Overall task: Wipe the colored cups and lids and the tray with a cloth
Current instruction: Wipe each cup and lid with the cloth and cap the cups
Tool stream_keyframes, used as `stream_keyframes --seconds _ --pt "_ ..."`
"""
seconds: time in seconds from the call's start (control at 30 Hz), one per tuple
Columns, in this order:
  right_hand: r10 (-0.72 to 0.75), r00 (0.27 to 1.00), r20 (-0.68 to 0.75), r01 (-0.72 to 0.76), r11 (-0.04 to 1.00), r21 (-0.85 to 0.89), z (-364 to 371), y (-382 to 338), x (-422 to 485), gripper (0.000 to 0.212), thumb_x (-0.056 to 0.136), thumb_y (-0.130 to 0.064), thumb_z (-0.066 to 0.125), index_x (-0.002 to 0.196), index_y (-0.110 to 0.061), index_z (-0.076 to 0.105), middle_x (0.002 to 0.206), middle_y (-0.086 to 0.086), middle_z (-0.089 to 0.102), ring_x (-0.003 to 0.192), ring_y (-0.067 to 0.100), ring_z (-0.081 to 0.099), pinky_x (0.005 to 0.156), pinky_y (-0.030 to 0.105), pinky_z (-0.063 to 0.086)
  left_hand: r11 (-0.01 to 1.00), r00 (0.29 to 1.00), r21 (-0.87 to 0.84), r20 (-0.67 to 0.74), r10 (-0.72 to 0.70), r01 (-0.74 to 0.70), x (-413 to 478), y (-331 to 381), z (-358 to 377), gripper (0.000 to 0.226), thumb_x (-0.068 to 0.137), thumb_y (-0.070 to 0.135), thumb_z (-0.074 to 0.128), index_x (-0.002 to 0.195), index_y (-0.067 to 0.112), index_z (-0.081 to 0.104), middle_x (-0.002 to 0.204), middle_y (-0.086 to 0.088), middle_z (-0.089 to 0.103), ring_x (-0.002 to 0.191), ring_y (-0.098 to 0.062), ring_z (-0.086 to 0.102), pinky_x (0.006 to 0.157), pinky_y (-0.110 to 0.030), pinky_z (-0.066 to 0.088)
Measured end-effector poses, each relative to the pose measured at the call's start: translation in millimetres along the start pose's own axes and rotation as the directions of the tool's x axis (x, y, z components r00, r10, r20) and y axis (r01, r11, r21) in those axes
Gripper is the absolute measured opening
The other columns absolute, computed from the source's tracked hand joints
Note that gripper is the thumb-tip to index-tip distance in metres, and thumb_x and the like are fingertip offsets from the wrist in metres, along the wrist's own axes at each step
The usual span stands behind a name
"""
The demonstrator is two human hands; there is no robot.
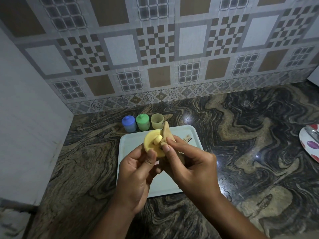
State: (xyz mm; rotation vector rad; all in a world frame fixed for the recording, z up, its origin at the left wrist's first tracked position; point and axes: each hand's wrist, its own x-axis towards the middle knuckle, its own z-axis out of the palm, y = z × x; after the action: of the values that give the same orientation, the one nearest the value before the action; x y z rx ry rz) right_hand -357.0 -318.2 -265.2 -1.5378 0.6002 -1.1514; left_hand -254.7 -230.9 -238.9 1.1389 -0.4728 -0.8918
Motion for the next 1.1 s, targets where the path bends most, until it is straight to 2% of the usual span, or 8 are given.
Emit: stream_keyframes --seconds 0.1,0.23,0.4,0.63,0.73,0.87,0.97,1.1 --pt "0.041 0.999 -0.008 -0.041 0.999 0.013 1 -2 -1 0.019 0.088 -0.019 0.076 0.106 -0.016 0.081 0.113 -0.004 0.078 0.087 0.009 0.077 0.07 0.031 0.061 0.999 0.998 -0.051 -0.063 -0.004 0.0 1 7 3 0.022 0.084 0.028 0.064 0.091 0.013 0.078 0.08 -0.005 0.071 0.052 -0.007 0.049 0.046 -0.021 0.037" --pt "0.047 0.999 0.02 -0.048 0.997 0.052 3 -7 -3 0.02 0.091 -0.011 0.075 0.105 -0.025 0.079 0.109 -0.017 0.077 0.077 0.009 0.075 0.061 0.036 0.063 0.997 0.996 -0.058 -0.083 -0.046 0.042 5 11 4 0.033 0.084 0.04 0.059 0.093 0.013 0.076 0.084 -0.01 0.067 0.056 -0.015 0.049 0.059 -0.033 0.036" --pt "-0.018 1.0 -0.009 0.018 1.0 -0.016 3 -4 -2 0.02 0.089 -0.011 0.078 0.108 -0.017 0.081 0.116 -0.01 0.076 0.092 0.011 0.078 0.072 0.04 0.065 0.996 1.0 -0.084 0.011 -0.019 0.02 2 5 3 0.033 0.097 0.031 0.05 0.112 0.01 0.071 0.124 -0.019 0.068 0.119 -0.036 0.063 0.094 -0.056 0.051" --pt "-0.057 0.997 -0.043 0.056 0.998 -0.029 2 0 1 0.019 0.088 -0.014 0.077 0.106 -0.014 0.081 0.11 -0.006 0.078 0.087 0.006 0.077 0.07 0.026 0.061 0.996 0.998 -0.076 -0.051 -0.04 0.037 3 6 2 0.026 0.089 0.02 0.057 0.101 0.005 0.074 0.096 -0.014 0.074 0.069 -0.011 0.066 0.047 -0.02 0.046" --pt "-0.03 0.999 -0.021 0.03 1.0 -0.005 2 1 -1 0.017 0.089 -0.011 0.077 0.105 -0.013 0.081 0.111 -0.013 0.078 0.084 0.007 0.077 0.066 0.032 0.062 0.999 0.997 -0.045 -0.074 -0.028 0.025 5 5 2 0.026 0.088 0.028 0.058 0.094 0.01 0.077 0.095 -0.013 0.075 0.07 -0.012 0.066 0.049 -0.023 0.047" --pt "-0.056 0.998 -0.025 0.055 0.998 -0.042 1 1 0 0.019 0.088 -0.013 0.078 0.107 -0.015 0.081 0.116 -0.009 0.076 0.091 0.011 0.078 0.072 0.037 0.064 0.998 0.999 -0.056 -0.035 -0.01 0.008 3 3 3 0.03 0.094 0.032 0.058 0.106 0.009 0.074 0.119 -0.018 0.07 0.11 -0.03 0.068 0.089 -0.051 0.052" --pt "-0.057 0.997 -0.047 0.056 0.998 -0.03 1 -3 2 0.018 0.089 -0.018 0.077 0.107 -0.017 0.081 0.109 -0.008 0.079 0.081 0.002 0.075 0.068 0.024 0.06 1.0 1.0 -0.021 0.028 0.013 -0.012 0 0 1 0.029 0.092 0.025 0.059 0.114 0.011 0.071 0.121 -0.018 0.069 0.111 -0.028 0.067 0.08 -0.038 0.057" --pt "-0.058 0.997 -0.042 0.058 0.998 0.008 2 -10 -1 0.021 0.087 -0.014 0.074 0.105 -0.024 0.078 0.099 -0.024 0.077 0.074 -0.005 0.071 0.062 0.017 0.057 0.998 0.998 -0.056 -0.058 -0.024 0.021 2 2 0 0.026 0.088 0.023 0.058 0.101 0.008 0.074 0.101 -0.014 0.074 0.077 -0.015 0.067 0.057 -0.023 0.049"
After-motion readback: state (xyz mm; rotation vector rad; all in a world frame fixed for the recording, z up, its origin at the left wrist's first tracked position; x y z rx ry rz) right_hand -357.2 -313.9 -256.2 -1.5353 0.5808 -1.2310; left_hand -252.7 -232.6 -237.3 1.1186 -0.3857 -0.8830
